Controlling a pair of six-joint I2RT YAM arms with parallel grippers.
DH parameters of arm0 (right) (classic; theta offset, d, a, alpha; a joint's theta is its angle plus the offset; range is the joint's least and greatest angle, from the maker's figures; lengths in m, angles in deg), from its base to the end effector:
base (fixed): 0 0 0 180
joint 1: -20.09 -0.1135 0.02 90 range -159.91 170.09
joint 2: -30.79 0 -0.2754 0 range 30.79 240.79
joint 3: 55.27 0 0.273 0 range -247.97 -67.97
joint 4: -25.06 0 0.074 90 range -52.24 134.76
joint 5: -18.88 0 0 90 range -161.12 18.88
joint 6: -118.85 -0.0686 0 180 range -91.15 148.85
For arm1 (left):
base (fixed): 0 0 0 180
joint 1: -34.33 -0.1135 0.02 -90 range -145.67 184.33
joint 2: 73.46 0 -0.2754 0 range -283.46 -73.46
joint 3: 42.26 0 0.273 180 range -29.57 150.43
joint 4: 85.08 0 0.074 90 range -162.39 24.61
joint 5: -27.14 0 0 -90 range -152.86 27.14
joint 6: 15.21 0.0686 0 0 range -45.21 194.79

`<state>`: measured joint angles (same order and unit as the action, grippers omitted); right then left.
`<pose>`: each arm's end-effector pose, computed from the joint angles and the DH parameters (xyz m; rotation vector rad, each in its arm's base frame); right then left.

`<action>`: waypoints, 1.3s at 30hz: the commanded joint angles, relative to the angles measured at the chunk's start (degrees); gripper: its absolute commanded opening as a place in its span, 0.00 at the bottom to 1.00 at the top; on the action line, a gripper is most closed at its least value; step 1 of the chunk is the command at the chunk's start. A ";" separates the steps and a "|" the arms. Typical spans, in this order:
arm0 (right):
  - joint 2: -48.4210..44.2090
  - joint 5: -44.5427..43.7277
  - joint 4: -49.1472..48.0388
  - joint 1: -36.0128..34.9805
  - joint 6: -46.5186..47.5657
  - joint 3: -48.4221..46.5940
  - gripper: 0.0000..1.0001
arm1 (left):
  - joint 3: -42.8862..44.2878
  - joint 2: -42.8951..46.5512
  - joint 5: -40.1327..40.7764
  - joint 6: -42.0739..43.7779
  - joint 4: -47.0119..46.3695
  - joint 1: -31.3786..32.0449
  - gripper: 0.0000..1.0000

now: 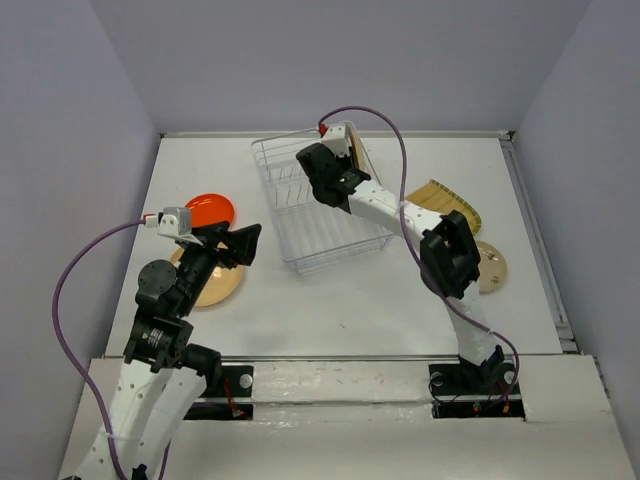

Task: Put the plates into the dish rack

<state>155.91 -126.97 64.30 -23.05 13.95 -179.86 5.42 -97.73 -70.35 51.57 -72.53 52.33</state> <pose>0.4313 0.3264 0.2643 -0.0057 1.9649 -0.4502 0.1484 -0.0576 0.3619 0.0475 1.4167 -0.6885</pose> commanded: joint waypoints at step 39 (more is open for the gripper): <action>-67.92 53.39 -4.75 73.46 -22.73 80.17 0.70 | 3.16 7.66 1.51 1.51 -1.18 8.10 0.99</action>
<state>85.46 -79.65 61.35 48.82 -11.19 -99.91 5.92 -91.13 -69.61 51.88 -72.09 59.63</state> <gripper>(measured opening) 0.698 0.990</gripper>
